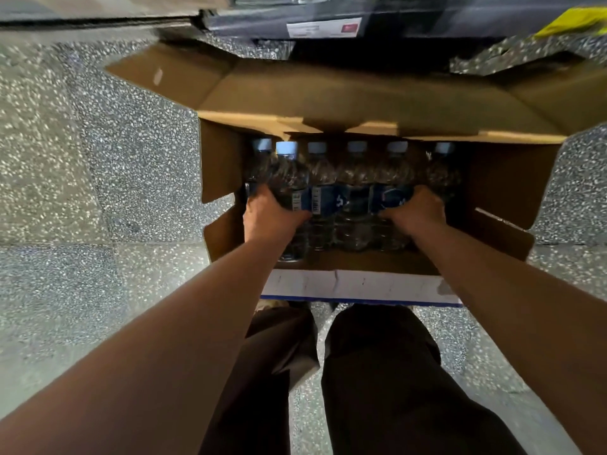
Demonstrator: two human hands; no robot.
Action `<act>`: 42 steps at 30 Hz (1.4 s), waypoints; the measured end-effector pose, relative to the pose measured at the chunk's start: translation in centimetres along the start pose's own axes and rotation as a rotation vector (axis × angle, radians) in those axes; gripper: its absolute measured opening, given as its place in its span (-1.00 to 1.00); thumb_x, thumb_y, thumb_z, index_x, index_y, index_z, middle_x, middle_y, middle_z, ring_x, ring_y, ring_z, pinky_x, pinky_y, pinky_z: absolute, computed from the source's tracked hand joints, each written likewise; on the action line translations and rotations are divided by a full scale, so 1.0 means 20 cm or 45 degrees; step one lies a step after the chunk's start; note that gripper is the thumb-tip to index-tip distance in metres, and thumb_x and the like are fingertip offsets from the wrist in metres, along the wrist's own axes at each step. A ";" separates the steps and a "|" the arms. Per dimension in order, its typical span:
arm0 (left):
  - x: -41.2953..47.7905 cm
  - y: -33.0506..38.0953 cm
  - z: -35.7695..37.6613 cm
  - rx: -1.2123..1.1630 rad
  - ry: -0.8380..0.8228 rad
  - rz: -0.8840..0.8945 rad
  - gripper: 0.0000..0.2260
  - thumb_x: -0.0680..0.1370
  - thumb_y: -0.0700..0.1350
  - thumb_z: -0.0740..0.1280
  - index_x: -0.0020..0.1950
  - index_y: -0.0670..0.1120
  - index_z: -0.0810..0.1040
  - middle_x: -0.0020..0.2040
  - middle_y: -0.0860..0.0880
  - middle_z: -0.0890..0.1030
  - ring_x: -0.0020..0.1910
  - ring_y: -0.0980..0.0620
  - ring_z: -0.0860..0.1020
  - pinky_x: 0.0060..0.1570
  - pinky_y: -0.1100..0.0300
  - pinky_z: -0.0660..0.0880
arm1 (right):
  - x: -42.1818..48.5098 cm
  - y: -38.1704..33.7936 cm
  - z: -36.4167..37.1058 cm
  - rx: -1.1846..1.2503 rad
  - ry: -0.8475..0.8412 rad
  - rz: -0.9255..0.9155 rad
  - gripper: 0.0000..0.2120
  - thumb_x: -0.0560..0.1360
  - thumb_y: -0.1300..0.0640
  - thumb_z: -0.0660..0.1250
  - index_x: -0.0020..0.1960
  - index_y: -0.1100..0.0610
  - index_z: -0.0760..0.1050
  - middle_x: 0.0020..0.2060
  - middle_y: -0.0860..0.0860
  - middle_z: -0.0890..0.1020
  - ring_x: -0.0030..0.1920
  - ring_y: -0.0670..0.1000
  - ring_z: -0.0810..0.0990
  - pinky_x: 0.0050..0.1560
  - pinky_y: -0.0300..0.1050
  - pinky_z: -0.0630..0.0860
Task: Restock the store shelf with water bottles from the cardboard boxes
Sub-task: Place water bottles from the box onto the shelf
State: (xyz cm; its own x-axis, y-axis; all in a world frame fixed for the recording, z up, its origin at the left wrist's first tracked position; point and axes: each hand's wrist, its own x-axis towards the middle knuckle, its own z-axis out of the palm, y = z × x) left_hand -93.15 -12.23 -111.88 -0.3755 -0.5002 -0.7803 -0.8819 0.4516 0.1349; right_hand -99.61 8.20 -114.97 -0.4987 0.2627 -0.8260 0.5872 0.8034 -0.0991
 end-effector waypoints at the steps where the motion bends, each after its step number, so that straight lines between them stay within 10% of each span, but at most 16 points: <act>1: 0.00 -0.01 0.00 -0.010 -0.005 0.002 -0.27 0.31 0.09 0.54 0.36 -0.12 0.34 0.26 -0.16 0.48 0.28 -0.16 0.42 0.24 -0.02 0.37 | 0.01 0.00 0.01 0.040 -0.044 0.007 -0.34 0.30 0.13 0.56 0.31 0.21 0.37 0.24 0.19 0.50 0.20 0.19 0.49 0.05 -0.08 0.42; 8: 0.05 -0.06 -0.02 -0.049 -0.082 0.028 -0.22 0.28 0.10 0.56 0.38 -0.10 0.32 0.29 -0.12 0.48 0.29 -0.13 0.43 0.24 0.00 0.39 | 0.06 0.01 0.07 0.357 -0.136 0.119 -0.23 0.24 0.28 0.56 0.34 0.14 0.25 0.25 0.16 0.47 0.22 0.21 0.47 0.16 0.06 0.46; 19: -0.05 0.01 -0.03 -0.303 -0.165 0.012 -0.22 0.22 -0.02 0.59 0.33 -0.05 0.30 0.15 -0.07 0.49 0.18 -0.09 0.46 0.15 0.02 0.42 | -0.09 -0.01 0.02 0.450 -0.098 0.100 -0.28 0.18 0.25 0.54 0.29 0.10 0.36 0.08 0.08 0.53 0.02 0.06 0.51 -0.23 -0.25 0.44; 28: -0.37 0.20 -0.19 -0.951 -0.378 0.012 -0.45 0.29 -0.41 0.51 0.16 -0.15 0.33 0.02 -0.16 0.54 -0.04 -0.05 0.55 -0.09 0.13 0.54 | -0.32 -0.01 -0.23 0.304 -0.102 0.017 -0.26 0.19 0.05 0.57 0.30 0.17 0.38 0.07 0.06 0.57 0.02 0.09 0.55 0.04 -0.09 0.52; 33: -0.54 0.23 -0.35 -0.850 -0.277 -0.053 -0.49 0.29 -0.24 0.55 0.15 -0.06 0.41 -0.03 -0.02 0.58 -0.09 0.06 0.55 -0.05 0.16 0.46 | -0.47 -0.04 -0.38 0.145 -0.272 -0.078 -0.38 0.18 -0.01 0.55 0.20 0.14 0.52 0.08 0.10 0.62 0.10 0.12 0.57 0.15 0.00 0.50; 37: -0.67 0.25 -0.43 -1.007 -0.298 -0.167 -0.56 0.33 -0.23 0.51 0.17 -0.09 0.50 -0.03 -0.12 0.62 -0.14 -0.04 0.58 -0.08 -0.01 0.55 | -0.63 -0.09 -0.49 0.217 -0.208 -0.151 -0.71 0.13 0.03 0.56 -0.20 0.03 0.58 -0.20 -0.01 0.65 -0.19 0.02 0.61 -0.23 -0.15 0.51; 42: -0.83 0.20 -0.53 -1.184 -0.452 -0.105 -0.62 0.31 -0.26 0.50 0.09 -0.09 0.53 -0.03 -0.12 0.63 -0.04 -0.10 0.61 -0.05 -0.06 0.60 | -0.85 -0.18 -0.59 0.439 -0.072 -0.171 -0.58 0.03 0.04 0.50 -0.13 0.04 0.57 -0.32 -0.05 0.65 -0.29 0.01 0.60 -0.34 -0.21 0.42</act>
State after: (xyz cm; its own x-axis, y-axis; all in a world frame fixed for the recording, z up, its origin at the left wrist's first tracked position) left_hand -93.54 -9.94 -91.83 -0.3298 -0.1854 -0.9257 -0.8307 -0.4088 0.3778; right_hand -100.75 7.20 -94.13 -0.5553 0.1293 -0.8215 0.7039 0.5992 -0.3815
